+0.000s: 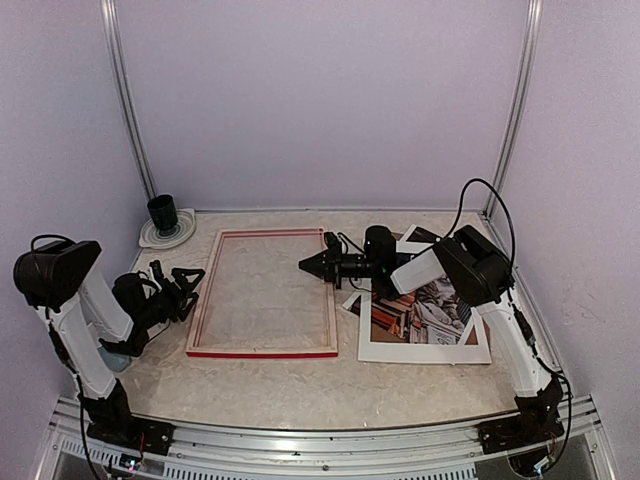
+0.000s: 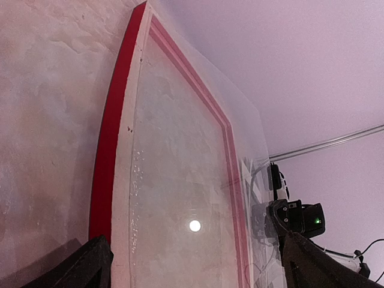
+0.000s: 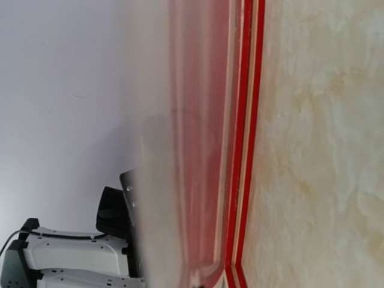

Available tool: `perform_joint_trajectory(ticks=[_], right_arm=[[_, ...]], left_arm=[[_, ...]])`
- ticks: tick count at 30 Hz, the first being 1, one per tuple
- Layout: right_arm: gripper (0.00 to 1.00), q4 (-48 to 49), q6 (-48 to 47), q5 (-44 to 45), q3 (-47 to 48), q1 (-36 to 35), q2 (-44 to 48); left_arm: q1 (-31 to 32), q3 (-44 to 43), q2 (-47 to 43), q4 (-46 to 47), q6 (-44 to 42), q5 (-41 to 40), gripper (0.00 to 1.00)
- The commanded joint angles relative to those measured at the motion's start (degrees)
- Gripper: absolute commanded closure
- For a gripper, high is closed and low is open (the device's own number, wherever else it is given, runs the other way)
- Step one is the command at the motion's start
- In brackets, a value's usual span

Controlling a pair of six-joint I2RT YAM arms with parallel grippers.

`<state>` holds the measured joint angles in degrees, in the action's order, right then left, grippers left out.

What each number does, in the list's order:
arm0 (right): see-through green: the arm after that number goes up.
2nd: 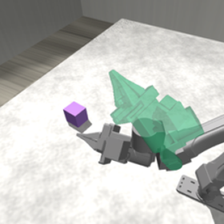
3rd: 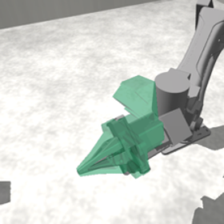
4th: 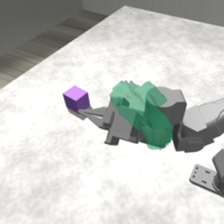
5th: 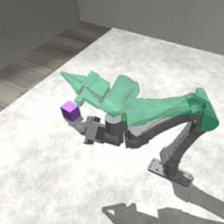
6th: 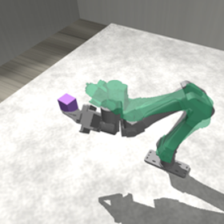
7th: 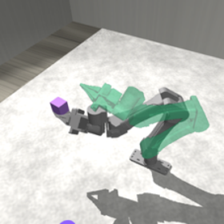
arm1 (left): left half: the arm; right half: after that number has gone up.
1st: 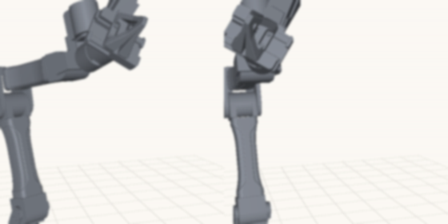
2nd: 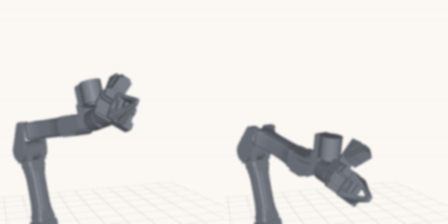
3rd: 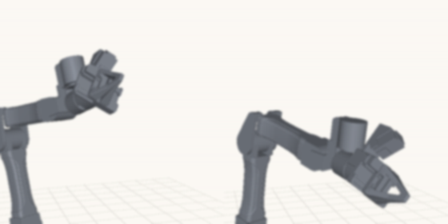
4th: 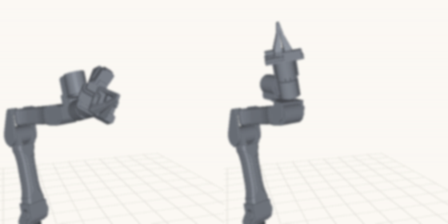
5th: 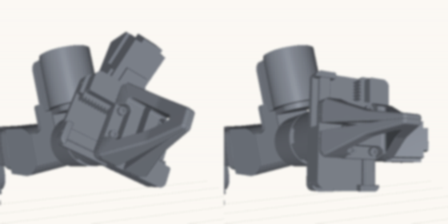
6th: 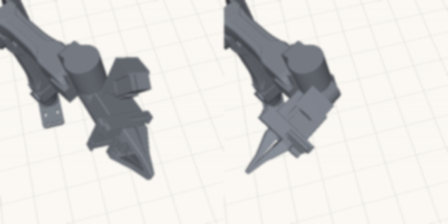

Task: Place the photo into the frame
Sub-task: Place the glass panel at the frame body.

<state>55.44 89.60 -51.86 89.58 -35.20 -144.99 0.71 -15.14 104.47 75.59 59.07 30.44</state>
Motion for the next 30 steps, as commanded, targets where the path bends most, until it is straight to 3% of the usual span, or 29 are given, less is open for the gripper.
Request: perform_joint_trajectory(ticks=[1, 30], right_arm=[[1.00, 2.4, -0.1, -0.6, -0.2, -0.8, -1.5], [1.00, 4.6, 0.0, 1.7, -3.9, -0.8, 0.5]], left_arm=[[-0.3, 1.0, 1.4, -0.5, 0.5, 1.0, 0.01], [-0.3, 1.1, 2.0, 0.3, 1.0, 1.1, 0.01]])
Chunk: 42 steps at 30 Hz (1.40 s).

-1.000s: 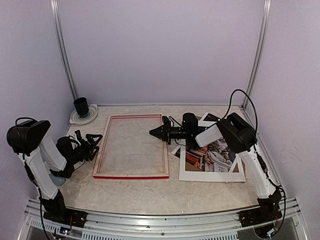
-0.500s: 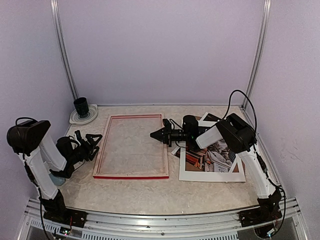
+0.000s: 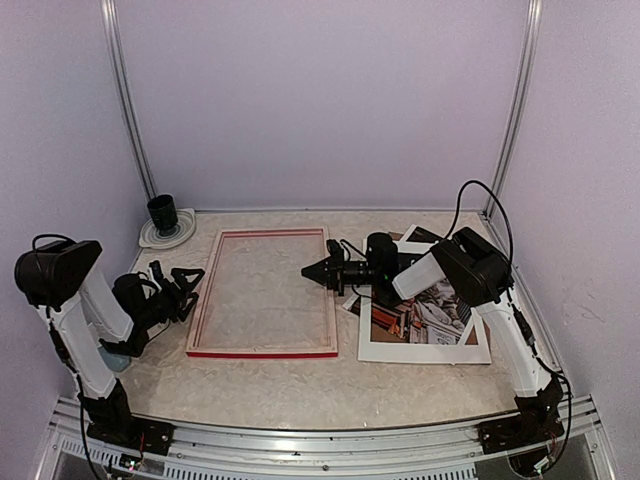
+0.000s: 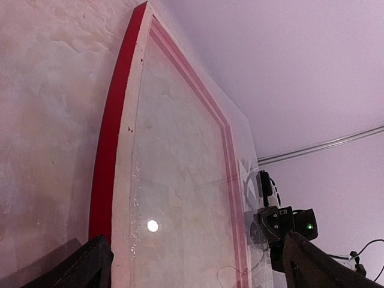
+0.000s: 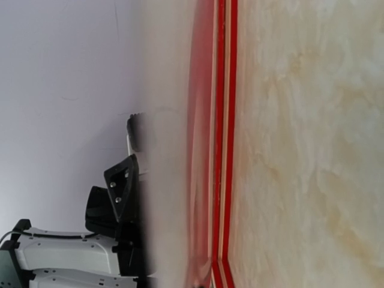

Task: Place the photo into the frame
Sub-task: Place the glass panel at the frame body.

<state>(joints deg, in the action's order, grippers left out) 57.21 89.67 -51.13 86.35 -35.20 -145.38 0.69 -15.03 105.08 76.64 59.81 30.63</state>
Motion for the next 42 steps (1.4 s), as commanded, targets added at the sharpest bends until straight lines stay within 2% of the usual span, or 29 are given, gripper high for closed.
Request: perform_joint_trajectory(ticks=[1, 34, 42], right_arm=[[1.00, 2.8, 0.0, 1.1, -0.7, -0.8, 0.9], [1.00, -1.2, -2.3, 1.5, 2.1, -1.5, -0.2], [0.90, -2.0, -3.0, 1.6, 1.9, -1.6, 0.1]], left_arm=[[-0.3, 1.0, 1.4, -0.7, 0.2, 0.9, 0.01], [-0.3, 0.9, 3.7, 2.5, 1.8, 2.3, 0.01], [-0.3, 0.9, 3.8, 2.6, 1.9, 2.3, 0.01]])
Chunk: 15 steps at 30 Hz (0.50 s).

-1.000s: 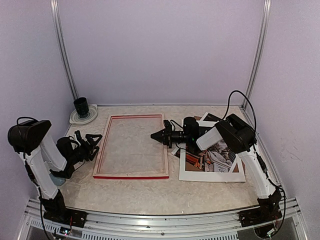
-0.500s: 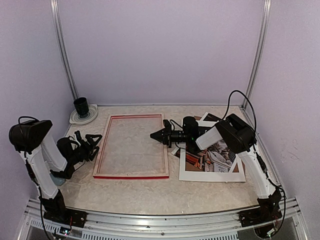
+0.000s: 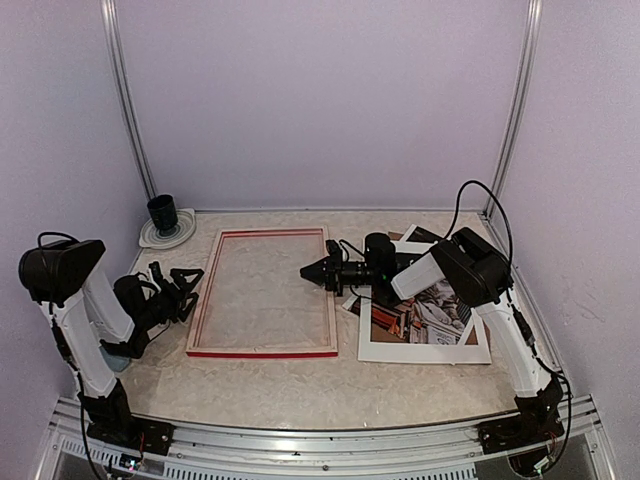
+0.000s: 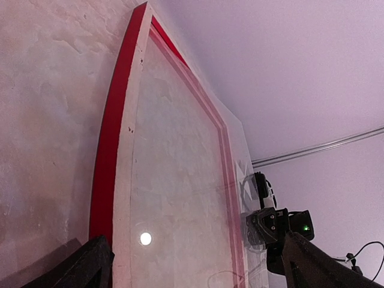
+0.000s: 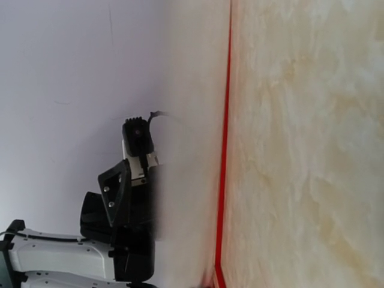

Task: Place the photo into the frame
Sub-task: Place the glass panel at the frame body.

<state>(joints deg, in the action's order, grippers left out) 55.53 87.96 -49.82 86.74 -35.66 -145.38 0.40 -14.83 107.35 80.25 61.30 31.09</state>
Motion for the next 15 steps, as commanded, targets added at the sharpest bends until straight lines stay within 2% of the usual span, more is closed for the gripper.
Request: perform_joint_trajectory(ticks=[1, 8, 13, 15], right_arm=[[0.88, -0.7, -1.6, 0.3, 1.5, -1.2, 0.2], [0.78, -2.4, -2.9, 0.4, 1.7, -1.2, 0.7], [0.79, -3.0, -3.5, 0.5, 2.4, -1.2, 0.6], [0.84, -3.6, -4.0, 0.7, 2.8, -1.1, 0.5]], left_arm=[[0.0, 0.7, 1.5, -0.9, 0.5, 1.9, 0.01], [0.0, 0.7, 1.5, -0.8, 0.5, 1.9, 0.01], [0.0, 0.7, 1.6, -0.8, 0.6, 2.0, 0.01], [0.0, 0.7, 1.5, -0.7, 0.6, 2.0, 0.01]])
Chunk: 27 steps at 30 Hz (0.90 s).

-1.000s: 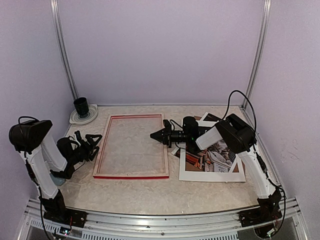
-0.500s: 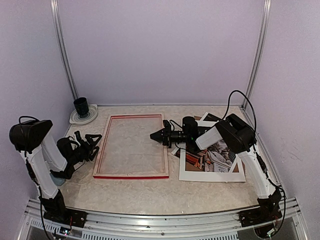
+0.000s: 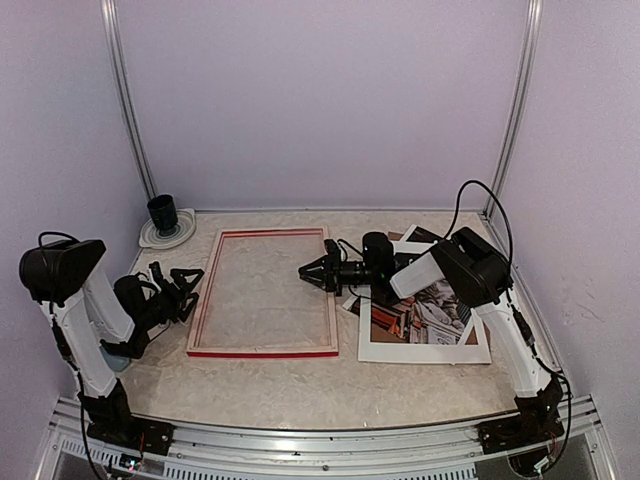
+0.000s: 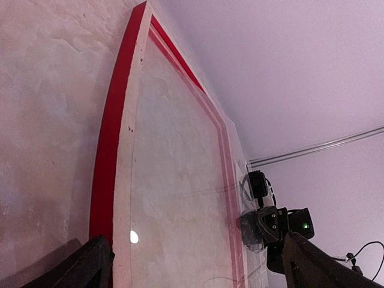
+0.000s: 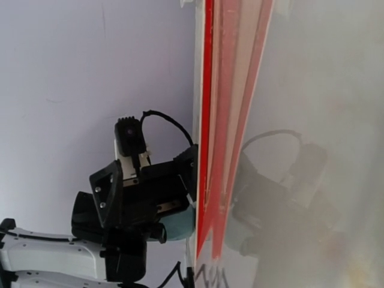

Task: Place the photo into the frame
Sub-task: Place the glass panel at the frame body.

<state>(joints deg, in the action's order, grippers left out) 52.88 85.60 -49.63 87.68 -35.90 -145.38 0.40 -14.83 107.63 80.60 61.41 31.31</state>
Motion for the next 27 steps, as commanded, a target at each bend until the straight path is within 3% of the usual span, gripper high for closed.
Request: perform_joint_trajectory(ticks=[1, 14, 27], right_arm=[[0.85, -1.1, -1.9, 0.5, 1.9, -0.9, 0.5], [1.00, -2.6, -3.7, 1.5, 2.6, -0.9, 0.7], [1.00, -3.9, -5.6, 2.0, 2.2, -0.9, 1.9]], left_arm=[[0.0, 0.7, 1.3, -1.0, 0.5, 1.8, 0.01], [0.0, 0.7, 1.5, -0.7, 0.7, 1.9, 0.01], [0.0, 0.7, 1.7, -0.3, 0.8, 2.0, 0.01]])
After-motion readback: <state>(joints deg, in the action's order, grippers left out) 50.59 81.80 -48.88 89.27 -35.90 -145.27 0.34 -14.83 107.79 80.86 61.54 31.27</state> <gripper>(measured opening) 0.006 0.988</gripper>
